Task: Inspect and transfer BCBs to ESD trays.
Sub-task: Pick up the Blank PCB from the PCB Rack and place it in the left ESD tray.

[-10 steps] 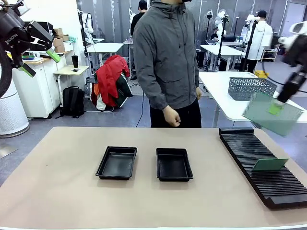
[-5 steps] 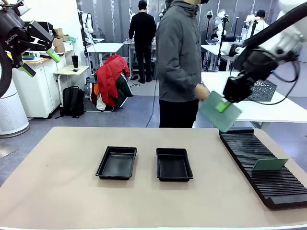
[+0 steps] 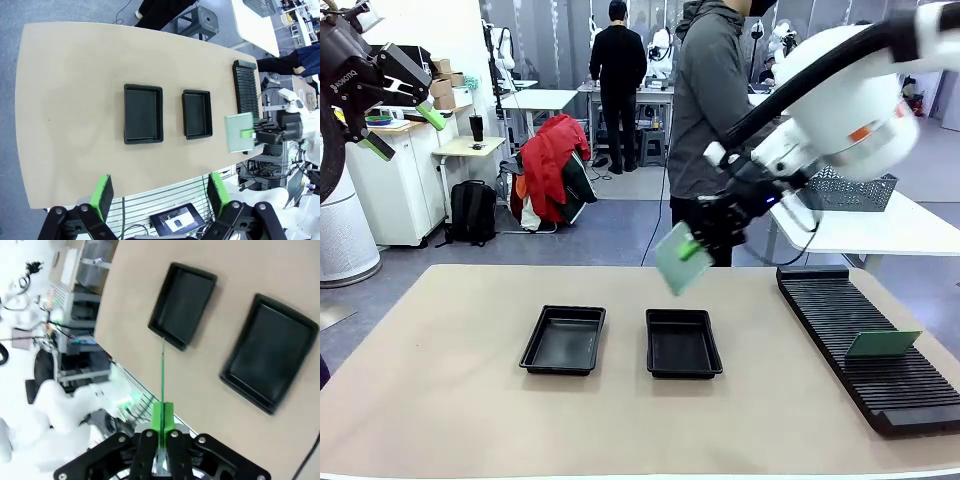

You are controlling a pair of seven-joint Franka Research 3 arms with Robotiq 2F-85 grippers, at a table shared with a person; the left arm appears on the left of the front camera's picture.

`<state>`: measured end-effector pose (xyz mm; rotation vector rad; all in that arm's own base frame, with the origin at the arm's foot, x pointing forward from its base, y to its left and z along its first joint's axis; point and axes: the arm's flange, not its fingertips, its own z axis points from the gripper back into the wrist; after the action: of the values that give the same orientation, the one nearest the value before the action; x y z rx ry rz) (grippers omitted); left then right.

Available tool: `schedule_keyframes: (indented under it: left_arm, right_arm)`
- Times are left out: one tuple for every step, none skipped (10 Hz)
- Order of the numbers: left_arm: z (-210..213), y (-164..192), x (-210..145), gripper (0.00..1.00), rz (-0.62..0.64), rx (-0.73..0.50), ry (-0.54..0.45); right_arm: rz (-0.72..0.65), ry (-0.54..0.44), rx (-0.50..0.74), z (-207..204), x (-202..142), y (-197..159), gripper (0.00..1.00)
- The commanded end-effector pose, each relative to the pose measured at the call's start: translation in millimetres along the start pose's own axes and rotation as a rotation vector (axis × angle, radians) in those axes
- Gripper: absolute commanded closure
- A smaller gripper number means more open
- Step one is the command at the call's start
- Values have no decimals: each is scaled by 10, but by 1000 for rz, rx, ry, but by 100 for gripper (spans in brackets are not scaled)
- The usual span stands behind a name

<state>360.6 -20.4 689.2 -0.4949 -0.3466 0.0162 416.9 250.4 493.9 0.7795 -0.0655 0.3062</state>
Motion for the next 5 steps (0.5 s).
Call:
schedule_keyframes:
  left_arm:
    - [-13, 9, -1, 0, 2, -1, 0]
    - [-13, 9, -1, 0, 2, -1, 0]
    - [-13, 9, -1, 0, 2, -1, 0]
    - [-13, 9, -1, 0, 2, -1, 0]
    - [-13, 9, -1, 0, 2, -1, 0]
  right_arm:
    - [-69, -95, 84, -487, 77, 100, 98]
    - [-91, -118, 108, -760, 104, 133, 98]
    - [-128, -142, 137, -1087, 132, 143, 98]
    - [-134, -143, 152, -1293, 143, 132, 98]
    - [-148, -154, 154, -1519, 147, 112, 98]
